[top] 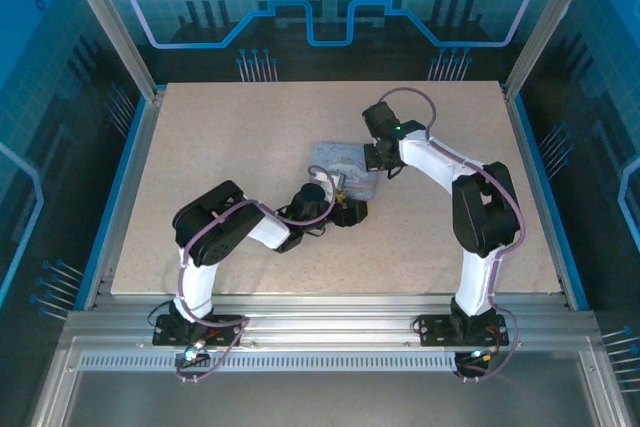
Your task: Unlock a padlock with a key
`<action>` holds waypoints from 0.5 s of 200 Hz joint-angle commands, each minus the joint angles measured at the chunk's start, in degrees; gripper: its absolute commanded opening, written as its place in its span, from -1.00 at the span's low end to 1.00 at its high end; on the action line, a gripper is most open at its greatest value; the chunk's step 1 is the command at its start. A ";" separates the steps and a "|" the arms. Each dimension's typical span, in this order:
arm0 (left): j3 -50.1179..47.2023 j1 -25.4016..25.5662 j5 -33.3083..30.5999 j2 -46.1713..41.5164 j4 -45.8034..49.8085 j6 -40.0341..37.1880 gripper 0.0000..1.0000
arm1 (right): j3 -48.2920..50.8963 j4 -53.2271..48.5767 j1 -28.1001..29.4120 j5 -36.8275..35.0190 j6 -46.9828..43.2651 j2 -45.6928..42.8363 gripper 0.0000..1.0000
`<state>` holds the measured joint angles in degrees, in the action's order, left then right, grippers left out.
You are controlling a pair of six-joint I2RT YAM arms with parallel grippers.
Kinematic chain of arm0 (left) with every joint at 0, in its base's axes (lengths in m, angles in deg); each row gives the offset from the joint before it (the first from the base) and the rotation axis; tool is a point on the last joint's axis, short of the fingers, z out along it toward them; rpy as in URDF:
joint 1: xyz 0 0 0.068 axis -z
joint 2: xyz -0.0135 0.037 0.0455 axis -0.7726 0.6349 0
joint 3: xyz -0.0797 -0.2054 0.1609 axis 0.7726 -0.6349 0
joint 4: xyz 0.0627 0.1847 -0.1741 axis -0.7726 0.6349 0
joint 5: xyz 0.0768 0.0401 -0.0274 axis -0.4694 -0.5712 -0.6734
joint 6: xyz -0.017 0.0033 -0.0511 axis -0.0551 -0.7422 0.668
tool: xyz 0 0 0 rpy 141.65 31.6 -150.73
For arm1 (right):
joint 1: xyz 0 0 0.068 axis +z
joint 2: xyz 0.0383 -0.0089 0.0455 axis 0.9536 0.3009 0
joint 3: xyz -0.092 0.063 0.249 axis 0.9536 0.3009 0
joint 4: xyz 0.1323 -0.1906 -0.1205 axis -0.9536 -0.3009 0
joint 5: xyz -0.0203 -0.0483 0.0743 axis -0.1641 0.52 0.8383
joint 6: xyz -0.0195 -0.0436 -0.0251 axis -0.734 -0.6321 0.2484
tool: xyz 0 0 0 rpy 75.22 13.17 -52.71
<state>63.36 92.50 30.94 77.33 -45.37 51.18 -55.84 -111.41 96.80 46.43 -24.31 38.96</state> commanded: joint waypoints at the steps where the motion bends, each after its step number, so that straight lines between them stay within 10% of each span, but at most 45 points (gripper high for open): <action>1: 0.70 -0.40 3.39 0.94 -3.76 1.55 0.51 | -0.60 -0.51 1.00 2.40 0.75 -0.21 -1.00; 100: -2.86 -3.35 5.69 -2.02 0.12 2.27 0.13 | -0.96 -0.05 1.27 3.45 1.41 0.42 -1.00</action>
<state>61.99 90.12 34.33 77.28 -46.22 53.20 -55.84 -111.28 97.09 47.94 -23.85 38.96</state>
